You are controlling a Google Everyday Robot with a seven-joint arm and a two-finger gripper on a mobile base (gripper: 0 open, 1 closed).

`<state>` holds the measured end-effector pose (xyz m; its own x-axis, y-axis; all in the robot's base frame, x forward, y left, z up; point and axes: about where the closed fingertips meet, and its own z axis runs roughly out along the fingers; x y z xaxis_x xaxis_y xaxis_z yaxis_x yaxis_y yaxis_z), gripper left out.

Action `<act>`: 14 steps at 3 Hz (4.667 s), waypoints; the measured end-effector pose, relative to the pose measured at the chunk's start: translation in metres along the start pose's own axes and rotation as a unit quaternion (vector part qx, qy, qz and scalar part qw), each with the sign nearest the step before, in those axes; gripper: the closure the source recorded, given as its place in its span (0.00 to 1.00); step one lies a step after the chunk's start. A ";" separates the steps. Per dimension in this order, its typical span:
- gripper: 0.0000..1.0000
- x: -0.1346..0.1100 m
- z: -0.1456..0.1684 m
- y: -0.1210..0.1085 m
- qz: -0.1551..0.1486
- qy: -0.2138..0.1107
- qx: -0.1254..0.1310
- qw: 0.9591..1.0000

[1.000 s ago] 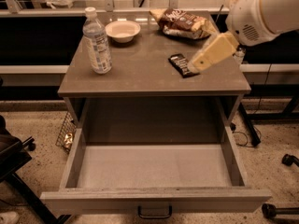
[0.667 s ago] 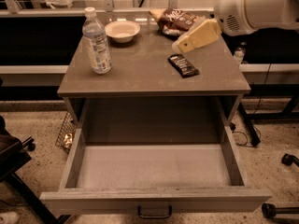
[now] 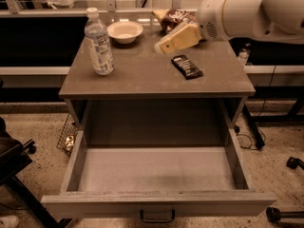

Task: Pick blue plastic bottle from top drawer and place on counter

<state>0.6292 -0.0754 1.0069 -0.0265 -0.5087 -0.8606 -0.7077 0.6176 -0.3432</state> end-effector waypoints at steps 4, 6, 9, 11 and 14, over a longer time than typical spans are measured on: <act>0.00 -0.047 0.199 0.075 0.106 -0.186 -0.122 0.969; 0.17 -0.066 0.244 0.100 0.122 -0.220 -0.166 0.953; 0.94 -0.077 0.257 0.109 0.122 -0.229 -0.179 0.949; 1.00 -0.111 0.216 0.091 0.098 -0.225 -0.141 0.959; 1.00 -0.089 0.100 0.187 0.065 -0.219 -0.094 0.969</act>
Offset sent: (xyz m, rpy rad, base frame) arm 0.1040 0.1681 -0.0419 0.4277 -0.0486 0.2248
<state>0.5698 0.1456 0.9814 0.1483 -0.1047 -0.9834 -0.8361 0.5178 -0.1812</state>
